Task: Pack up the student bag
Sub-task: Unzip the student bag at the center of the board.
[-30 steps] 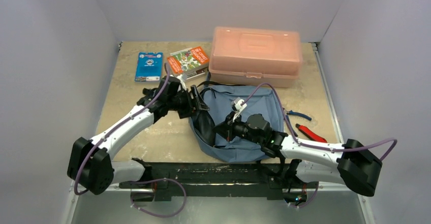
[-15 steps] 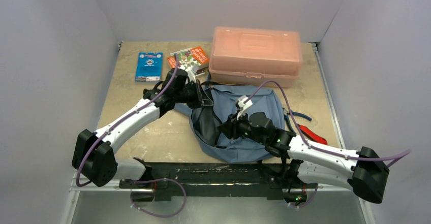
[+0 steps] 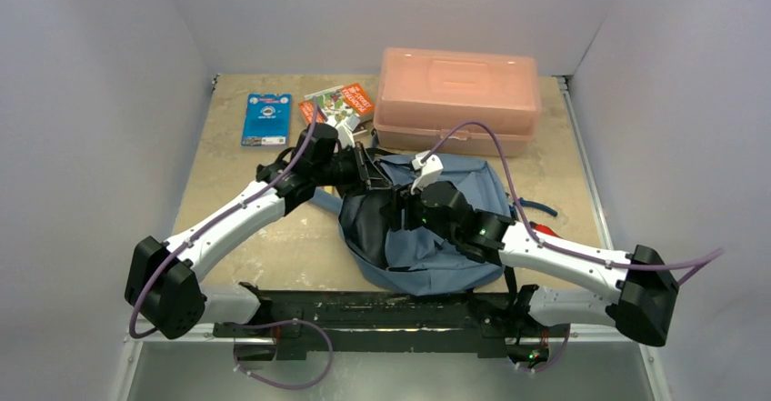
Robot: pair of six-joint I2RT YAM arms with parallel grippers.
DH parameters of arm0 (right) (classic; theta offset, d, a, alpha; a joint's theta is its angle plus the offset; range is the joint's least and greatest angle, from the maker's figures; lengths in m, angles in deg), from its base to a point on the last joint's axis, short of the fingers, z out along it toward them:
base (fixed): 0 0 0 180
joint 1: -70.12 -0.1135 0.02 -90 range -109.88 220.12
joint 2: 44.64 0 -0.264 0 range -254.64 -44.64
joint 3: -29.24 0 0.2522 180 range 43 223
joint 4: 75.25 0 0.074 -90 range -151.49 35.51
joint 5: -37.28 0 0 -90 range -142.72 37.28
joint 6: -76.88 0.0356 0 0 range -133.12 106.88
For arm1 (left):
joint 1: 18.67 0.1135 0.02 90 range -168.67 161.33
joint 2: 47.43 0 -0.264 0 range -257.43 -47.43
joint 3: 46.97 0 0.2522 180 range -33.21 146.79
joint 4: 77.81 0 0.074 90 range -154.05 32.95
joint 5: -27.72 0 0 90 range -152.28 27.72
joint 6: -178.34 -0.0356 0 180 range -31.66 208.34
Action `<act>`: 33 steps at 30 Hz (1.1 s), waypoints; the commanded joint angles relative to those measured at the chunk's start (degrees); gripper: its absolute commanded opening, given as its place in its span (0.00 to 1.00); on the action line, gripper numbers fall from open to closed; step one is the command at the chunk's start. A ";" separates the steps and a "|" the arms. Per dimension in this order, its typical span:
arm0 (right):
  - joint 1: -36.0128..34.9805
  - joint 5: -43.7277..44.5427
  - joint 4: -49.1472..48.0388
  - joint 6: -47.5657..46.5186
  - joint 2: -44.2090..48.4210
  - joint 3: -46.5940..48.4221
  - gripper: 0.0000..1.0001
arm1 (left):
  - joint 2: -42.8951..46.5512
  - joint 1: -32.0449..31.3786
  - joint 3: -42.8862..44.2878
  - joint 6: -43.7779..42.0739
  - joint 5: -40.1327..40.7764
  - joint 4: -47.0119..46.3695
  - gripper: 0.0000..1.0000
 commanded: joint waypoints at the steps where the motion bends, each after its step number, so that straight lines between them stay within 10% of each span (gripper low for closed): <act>1: -0.55 8.47 4.45 2.40 -3.76 4.59 0.60 | 2.54 -0.30 1.93 2.12 -3.10 -3.96 0.00; 13: -2.45 18.01 8.34 4.27 -10.75 10.74 0.62 | 2.14 -0.71 2.43 1.58 -3.15 -2.17 0.00; 19: -2.60 17.79 7.87 7.46 -6.86 7.35 0.00 | 4.04 0.45 4.79 -2.38 -1.08 3.72 0.00; 25: -2.17 9.94 0.69 5.47 0.47 1.75 0.00 | 12.84 10.86 -0.28 -5.36 -1.79 6.64 0.58; 33: 0.10 5.44 0.93 3.10 5.16 4.07 0.00 | 17.62 25.82 -0.26 -12.81 -0.31 17.69 0.91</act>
